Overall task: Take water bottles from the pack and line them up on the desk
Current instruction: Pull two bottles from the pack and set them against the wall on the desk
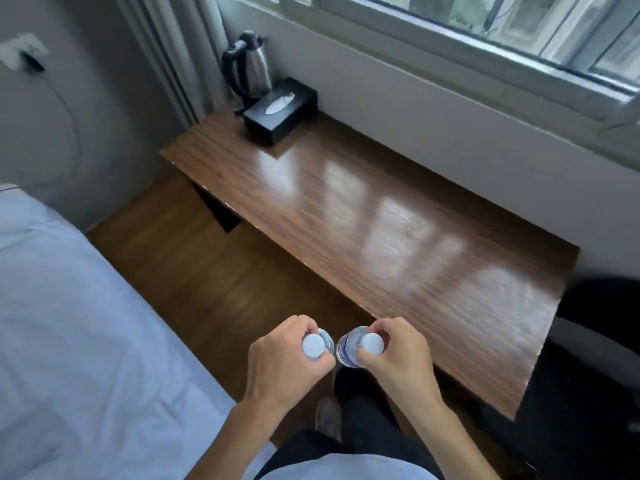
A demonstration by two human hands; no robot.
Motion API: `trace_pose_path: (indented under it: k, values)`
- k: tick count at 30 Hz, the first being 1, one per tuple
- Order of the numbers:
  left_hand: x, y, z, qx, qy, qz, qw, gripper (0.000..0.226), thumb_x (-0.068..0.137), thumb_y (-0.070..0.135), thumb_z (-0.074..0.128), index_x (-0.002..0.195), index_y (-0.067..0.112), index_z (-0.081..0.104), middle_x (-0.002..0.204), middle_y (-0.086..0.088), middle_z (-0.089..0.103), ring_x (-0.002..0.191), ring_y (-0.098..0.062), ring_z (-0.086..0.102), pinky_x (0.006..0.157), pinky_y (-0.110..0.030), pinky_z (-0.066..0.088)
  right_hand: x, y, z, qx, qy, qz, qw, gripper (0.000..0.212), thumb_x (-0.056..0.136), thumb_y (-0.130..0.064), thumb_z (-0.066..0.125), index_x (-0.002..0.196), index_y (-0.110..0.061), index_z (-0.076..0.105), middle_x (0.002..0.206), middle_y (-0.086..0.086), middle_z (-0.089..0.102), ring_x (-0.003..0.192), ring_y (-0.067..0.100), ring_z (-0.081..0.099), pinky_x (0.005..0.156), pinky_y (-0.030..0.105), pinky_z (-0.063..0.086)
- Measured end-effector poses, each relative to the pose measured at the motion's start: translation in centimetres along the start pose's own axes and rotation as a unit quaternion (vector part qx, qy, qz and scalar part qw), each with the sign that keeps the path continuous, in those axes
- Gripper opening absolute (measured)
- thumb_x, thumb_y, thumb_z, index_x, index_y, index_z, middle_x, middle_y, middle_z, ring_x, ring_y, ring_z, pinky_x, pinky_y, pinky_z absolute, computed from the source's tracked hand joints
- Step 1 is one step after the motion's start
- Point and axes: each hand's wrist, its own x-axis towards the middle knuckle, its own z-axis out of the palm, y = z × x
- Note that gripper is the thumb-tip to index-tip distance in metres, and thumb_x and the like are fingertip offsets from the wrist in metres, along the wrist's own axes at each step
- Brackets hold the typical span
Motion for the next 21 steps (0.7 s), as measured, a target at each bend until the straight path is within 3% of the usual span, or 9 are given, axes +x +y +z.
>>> trace_pose_path:
  k: [4, 8, 15, 21]
  values:
    - [2.1, -3.4, -2.0, 0.004, 0.032, -0.043, 0.999, 0.037, 0.066, 0.056, 0.078, 0.091, 0.032, 0.063, 0.081, 0.018, 0.068, 0.065, -0.006, 0.063, 0.053, -0.007, 0.048, 4.0, -4.3, 2.2, -0.047, -0.048, -0.051, 0.996, 0.024, 0.074, -0.030, 0.078, 0.094, -0.027, 0.066, 0.093, -0.011, 0.060, 0.077, 0.006, 0.055, 0.061, 0.007, 0.038]
    - [4.8, -6.1, -3.5, 0.012, 0.056, -0.082, 0.995, 0.037, 0.066, 0.056, 0.077, 0.090, 0.032, 0.062, 0.081, 0.017, 0.068, 0.063, -0.005, 0.061, 0.051, -0.006, 0.047, 7.8, -8.0, 4.4, -0.075, -0.090, -0.086, 0.989, 0.024, 0.075, -0.031, 0.078, 0.094, -0.029, 0.065, 0.094, -0.011, 0.059, 0.080, 0.008, 0.057, 0.069, 0.017, 0.053]
    - [12.0, -9.2, -6.4, 0.026, 0.079, -0.123, 0.989, 0.037, 0.065, 0.057, 0.074, 0.089, 0.032, 0.063, 0.079, 0.017, 0.069, 0.062, -0.005, 0.062, 0.051, -0.004, 0.044, 15.2, -13.6, 6.6, -0.086, -0.117, -0.124, 0.982, 0.022, 0.071, -0.032, 0.077, 0.085, -0.033, 0.061, 0.090, -0.014, 0.058, 0.078, 0.010, 0.057, 0.070, 0.021, 0.056]
    - [18.7, -10.9, -9.0, 0.043, 0.072, -0.127, 0.988, 0.040, 0.067, 0.060, 0.071, 0.093, 0.031, 0.063, 0.084, 0.016, 0.069, 0.067, -0.004, 0.060, 0.053, -0.009, 0.051, 20.8, -18.0, 7.1, -0.079, -0.124, -0.137, 0.980, 0.021, 0.073, -0.030, 0.077, 0.090, -0.027, 0.065, 0.091, -0.010, 0.058, 0.076, 0.010, 0.055, 0.062, 0.015, 0.047]
